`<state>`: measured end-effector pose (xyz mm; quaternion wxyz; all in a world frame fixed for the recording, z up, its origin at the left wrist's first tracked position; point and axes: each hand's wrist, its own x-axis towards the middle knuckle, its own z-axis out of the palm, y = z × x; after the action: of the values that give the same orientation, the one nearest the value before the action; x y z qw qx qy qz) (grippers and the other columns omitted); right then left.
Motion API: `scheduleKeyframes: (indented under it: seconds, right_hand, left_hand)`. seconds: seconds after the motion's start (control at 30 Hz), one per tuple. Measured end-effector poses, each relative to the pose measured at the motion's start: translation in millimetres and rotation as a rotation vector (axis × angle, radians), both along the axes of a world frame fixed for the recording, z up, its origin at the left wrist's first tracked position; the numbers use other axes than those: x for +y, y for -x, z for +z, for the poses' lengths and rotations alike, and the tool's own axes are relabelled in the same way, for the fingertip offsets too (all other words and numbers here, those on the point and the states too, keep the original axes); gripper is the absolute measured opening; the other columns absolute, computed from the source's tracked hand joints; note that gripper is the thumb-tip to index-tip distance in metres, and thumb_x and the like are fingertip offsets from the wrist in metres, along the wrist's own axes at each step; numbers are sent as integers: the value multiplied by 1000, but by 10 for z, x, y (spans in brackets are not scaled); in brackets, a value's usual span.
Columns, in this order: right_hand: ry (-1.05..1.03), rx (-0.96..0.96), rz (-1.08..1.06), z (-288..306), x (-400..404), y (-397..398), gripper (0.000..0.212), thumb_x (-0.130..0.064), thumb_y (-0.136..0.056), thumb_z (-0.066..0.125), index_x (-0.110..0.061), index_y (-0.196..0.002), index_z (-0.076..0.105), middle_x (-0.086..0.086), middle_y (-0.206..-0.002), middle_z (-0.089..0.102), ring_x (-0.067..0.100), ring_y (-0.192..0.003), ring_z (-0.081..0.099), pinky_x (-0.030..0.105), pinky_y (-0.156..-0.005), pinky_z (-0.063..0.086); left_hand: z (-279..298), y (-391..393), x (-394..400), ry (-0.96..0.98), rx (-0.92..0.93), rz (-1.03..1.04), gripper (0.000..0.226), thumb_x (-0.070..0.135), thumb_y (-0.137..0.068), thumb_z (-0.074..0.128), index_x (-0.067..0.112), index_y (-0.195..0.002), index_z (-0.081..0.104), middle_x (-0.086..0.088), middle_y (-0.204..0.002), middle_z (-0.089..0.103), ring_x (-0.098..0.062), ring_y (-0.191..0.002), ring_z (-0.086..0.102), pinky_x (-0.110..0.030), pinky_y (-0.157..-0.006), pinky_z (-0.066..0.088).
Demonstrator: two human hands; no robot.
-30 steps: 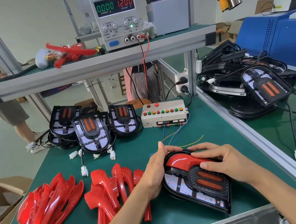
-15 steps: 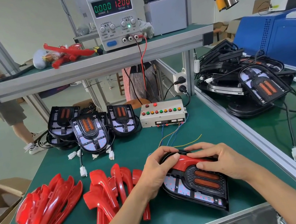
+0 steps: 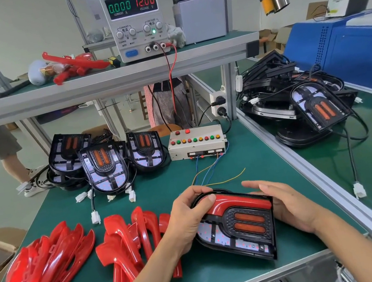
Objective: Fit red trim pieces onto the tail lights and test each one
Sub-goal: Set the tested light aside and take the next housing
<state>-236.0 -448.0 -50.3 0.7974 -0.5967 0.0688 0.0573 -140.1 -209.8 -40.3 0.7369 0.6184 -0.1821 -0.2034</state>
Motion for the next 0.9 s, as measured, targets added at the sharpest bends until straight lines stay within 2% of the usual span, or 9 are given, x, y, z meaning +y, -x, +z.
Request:
scheduleKeyframes:
  seconds: [0.1, 0.27, 0.4, 0.47, 0.53, 0.7, 0.9]
  right_hand:
    - [72, 33, 5, 26, 17, 63, 50, -43, -98, 50, -10, -133, 65, 18, -127, 71, 32, -115, 69, 39, -92, 58]
    - [211, 3, -87, -13, 60, 188, 44, -44, -95, 59, -13, -123, 71, 13, -118, 75, 34, -111, 71, 49, -97, 57]
    - [230, -27, -189, -7, 174, 235, 40, -52, -89, 62, -21, -111, 77, 10, -112, 77, 28, -105, 74, 35, -82, 61]
    - [213, -63, -263, -23, 229, 234, 37, -49, -91, 61, -23, -110, 78, 8, -111, 78, 26, -104, 75, 30, -80, 61]
    - [201, -103, -324, -44, 272, 230, 36, -46, -92, 60, -23, -112, 78, 8, -112, 78, 26, -106, 74, 34, -87, 61]
    - [227, -178, -397, -71, 318, 254, 34, -44, -96, 57, -23, -113, 77, 6, -111, 78, 24, -106, 74, 38, -92, 57]
    - [131, -168, -509, -159, 415, 207, 28, -29, -106, 49, -13, -111, 71, 17, -107, 77, 35, -102, 74, 43, -86, 60]
  left_hand:
    - [-7, -11, 22, 23, 4, 45, 15, 21, -78, 79, 18, -92, 74, -5, -94, 74, -16, -82, 66, -26, -76, 56]
    - [9, 14, 6, 18, -50, 70, 16, 21, -79, 78, 18, -94, 73, -2, -93, 74, -14, -84, 66, -26, -79, 56]
    - [24, 62, 9, -2, -94, 36, 22, 22, -80, 77, 22, -102, 73, -1, -103, 76, -15, -92, 69, -27, -86, 56]
    - [44, 75, 22, -24, -117, -7, 32, 24, -83, 76, 21, -114, 70, -1, -112, 75, -18, -103, 70, -30, -93, 55]
    - [72, 81, 42, -84, -156, -58, 36, 27, -86, 74, 22, -121, 68, 1, -117, 74, -18, -111, 69, -30, -98, 53]
    - [152, 64, 133, -164, -225, -170, 32, 27, -94, 67, 23, -126, 67, 8, -124, 71, -11, -119, 65, -18, -97, 48]
    - [164, 79, 126, -178, -240, -227, 28, 19, -98, 65, 21, -126, 67, 7, -126, 70, -11, -120, 63, -18, -99, 47]
